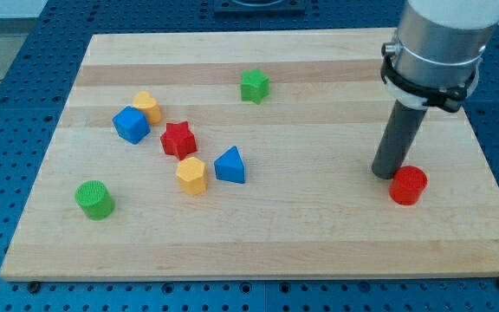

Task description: Push the red circle towards the bottom left

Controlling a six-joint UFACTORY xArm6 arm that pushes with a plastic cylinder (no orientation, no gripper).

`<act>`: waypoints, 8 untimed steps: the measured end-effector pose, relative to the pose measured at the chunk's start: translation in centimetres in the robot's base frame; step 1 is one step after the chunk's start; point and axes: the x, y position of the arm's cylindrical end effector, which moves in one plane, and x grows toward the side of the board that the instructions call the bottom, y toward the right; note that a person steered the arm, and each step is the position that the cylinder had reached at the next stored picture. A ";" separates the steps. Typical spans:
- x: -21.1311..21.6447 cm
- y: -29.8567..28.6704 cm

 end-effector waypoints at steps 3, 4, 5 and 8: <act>0.1 2.2; 0.0 2.3; 0.0 2.3; -7.4 -9.9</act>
